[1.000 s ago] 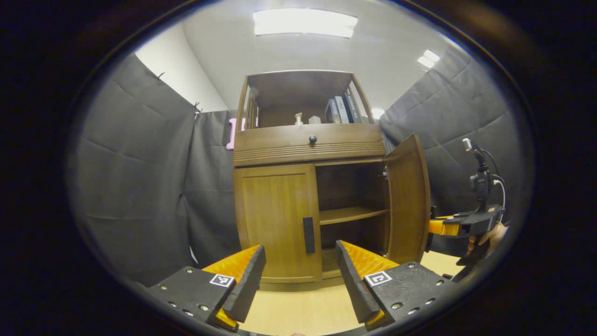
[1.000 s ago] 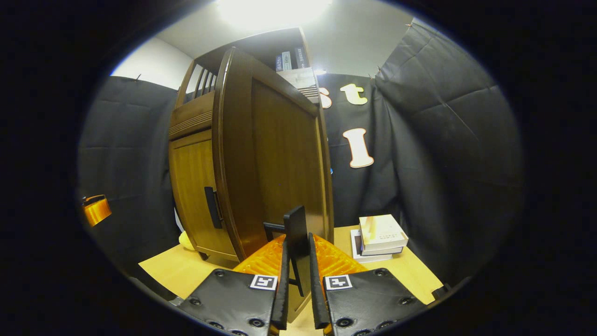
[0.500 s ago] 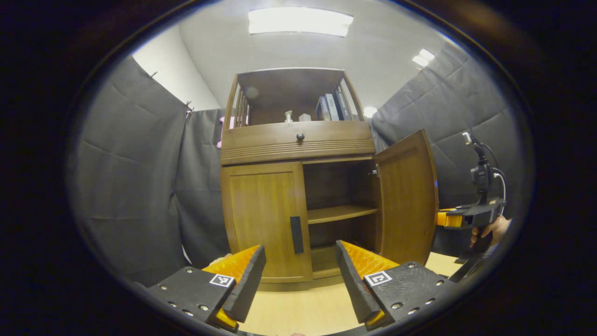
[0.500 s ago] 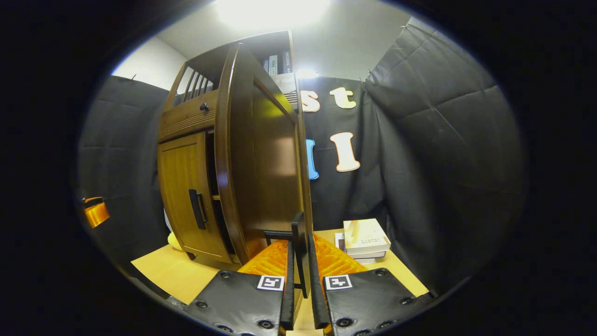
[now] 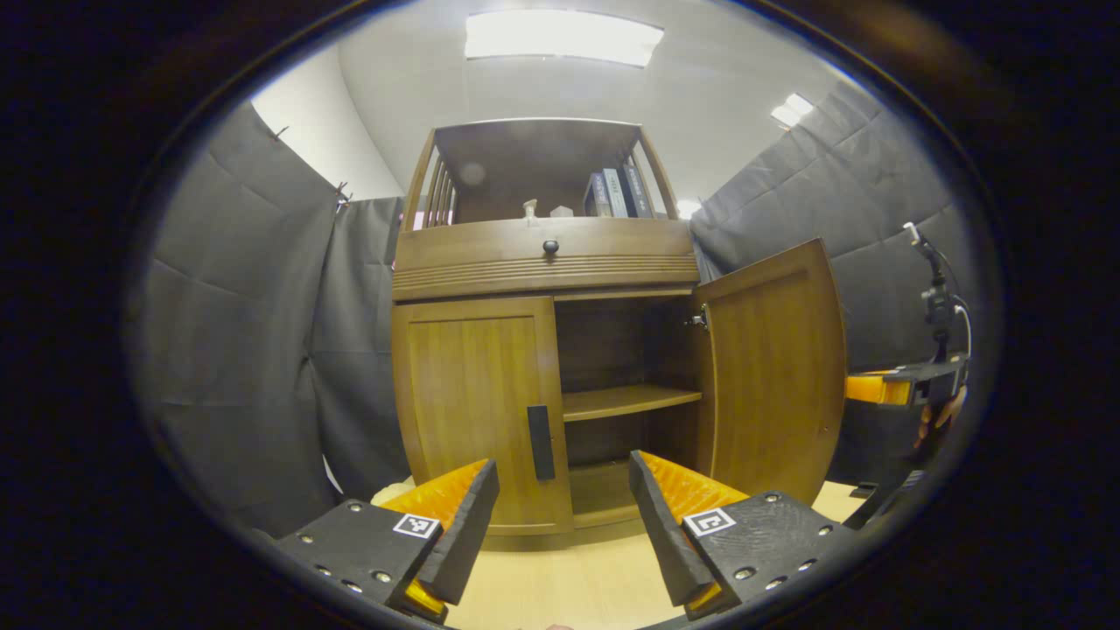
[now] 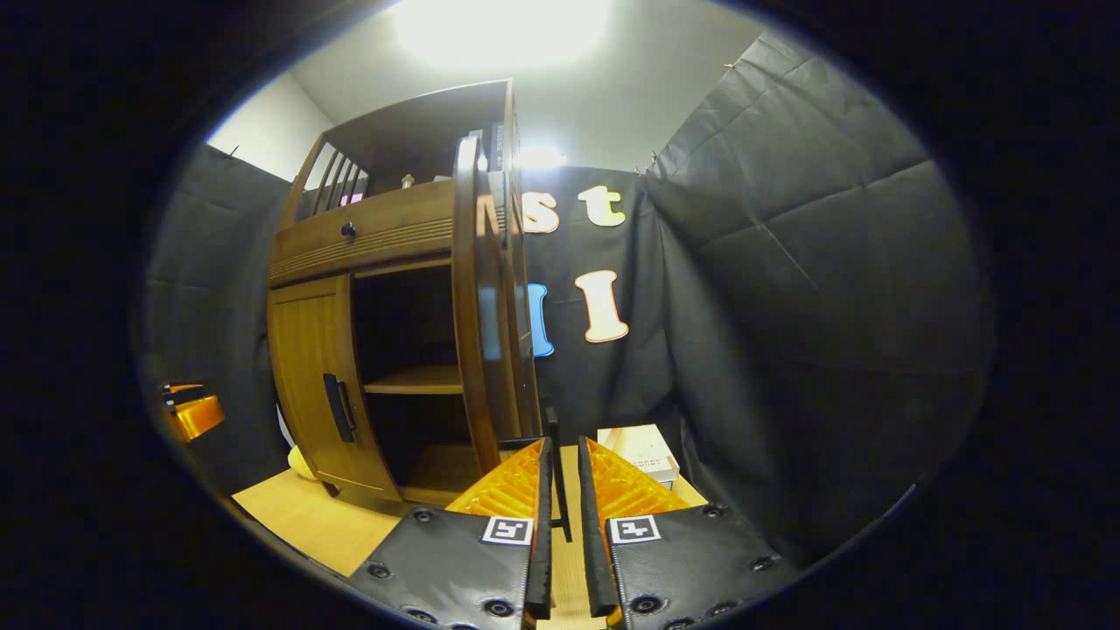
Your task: Open the right door of the double-door shoe cabinet with the right hand, and open the left door with the left hand.
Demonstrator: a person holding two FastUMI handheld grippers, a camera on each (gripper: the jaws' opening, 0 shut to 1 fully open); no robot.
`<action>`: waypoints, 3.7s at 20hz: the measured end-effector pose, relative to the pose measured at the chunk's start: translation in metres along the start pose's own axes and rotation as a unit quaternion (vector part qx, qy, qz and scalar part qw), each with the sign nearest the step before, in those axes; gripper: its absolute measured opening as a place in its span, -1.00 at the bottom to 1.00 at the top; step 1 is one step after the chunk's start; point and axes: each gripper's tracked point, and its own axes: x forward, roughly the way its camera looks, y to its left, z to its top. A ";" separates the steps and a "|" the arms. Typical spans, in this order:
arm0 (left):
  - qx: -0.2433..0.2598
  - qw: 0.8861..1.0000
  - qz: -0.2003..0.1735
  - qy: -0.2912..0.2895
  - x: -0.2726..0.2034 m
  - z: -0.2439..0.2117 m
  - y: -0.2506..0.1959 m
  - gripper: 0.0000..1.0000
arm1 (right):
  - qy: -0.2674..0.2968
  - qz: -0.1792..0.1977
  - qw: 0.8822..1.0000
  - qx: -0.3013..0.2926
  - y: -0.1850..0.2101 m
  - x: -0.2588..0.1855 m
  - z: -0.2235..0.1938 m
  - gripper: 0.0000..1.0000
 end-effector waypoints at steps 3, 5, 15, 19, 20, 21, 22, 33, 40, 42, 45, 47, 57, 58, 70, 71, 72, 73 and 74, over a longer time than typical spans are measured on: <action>-0.002 1.000 -0.001 -0.003 0.018 -0.002 0.004 0.71 | -0.014 -0.001 1.000 -0.012 0.005 -0.020 0.015 -0.47; -0.005 1.000 -0.001 -0.001 0.033 -0.007 0.005 0.71 | -0.022 0.004 0.999 -0.023 0.012 -0.034 0.021 -0.12; -0.016 1.000 0.017 0.016 0.115 -0.034 0.035 0.75 | -0.023 -0.025 0.999 -0.029 0.008 -0.086 0.023 0.98; -0.015 1.000 0.013 0.022 0.153 -0.042 0.039 0.71 | -0.016 -0.048 0.999 -0.019 -0.001 -0.100 0.020 0.98; -0.016 1.000 0.010 0.024 0.163 -0.045 0.038 0.71 | -0.013 -0.053 0.998 -0.019 -0.004 -0.102 0.020 0.98; -0.017 0.999 0.009 0.026 0.167 -0.049 0.040 0.71 | -0.011 -0.058 0.998 -0.020 -0.006 -0.104 0.018 0.98; -0.018 0.999 0.010 0.031 0.173 -0.054 0.041 0.67 | -0.010 -0.062 0.998 -0.023 -0.006 -0.107 0.017 0.98; -0.032 0.996 0.023 0.076 0.252 -0.095 0.055 0.75 | 0.007 -0.090 0.995 -0.031 -0.017 -0.116 0.005 0.93; -0.042 0.997 -0.001 0.061 0.258 -0.092 0.043 0.34 | 0.016 -0.089 0.995 -0.032 -0.015 -0.115 -0.002 0.98; -0.027 0.997 0.006 0.066 0.272 -0.099 0.040 -0.33 | 0.015 -0.088 0.995 -0.031 -0.015 -0.115 -0.001 0.98; -0.033 0.997 0.008 0.076 0.264 -0.097 0.041 -0.51 | 0.012 -0.083 0.996 -0.030 -0.012 -0.114 0.000 0.98; -0.036 0.995 0.009 0.087 0.260 -0.096 0.042 -0.55 | 0.010 -0.076 0.997 -0.028 -0.009 -0.113 0.001 0.98; -0.044 0.996 0.005 0.081 0.201 -0.083 0.049 -0.61 | 0.005 -0.025 0.999 -0.019 0.018 -0.094 0.002 0.99; -0.045 0.996 0.005 0.081 0.197 -0.082 0.051 -0.58 | 0.006 -0.019 1.000 -0.018 0.023 -0.091 0.001 0.94; -0.063 0.995 0.017 0.080 0.111 -0.075 0.082 -0.80 | 0.007 0.055 0.998 -0.010 0.074 -0.063 0.004 0.99; -0.063 0.995 0.017 0.081 0.109 -0.076 0.083 -0.80 | 0.008 0.061 0.998 -0.012 0.079 -0.062 0.003 0.99; -0.063 0.995 0.019 0.081 0.106 -0.074 0.085 -0.80 | 0.009 0.066 0.998 -0.013 0.083 -0.060 0.003 0.98; -0.062 0.995 0.022 0.081 0.104 -0.075 0.087 -0.80 | 0.009 0.071 0.997 -0.015 0.086 -0.058 0.003 0.98; -0.059 0.995 0.028 0.081 0.100 -0.075 0.089 -0.80 | 0.010 0.075 0.997 -0.016 0.090 -0.058 0.002 0.99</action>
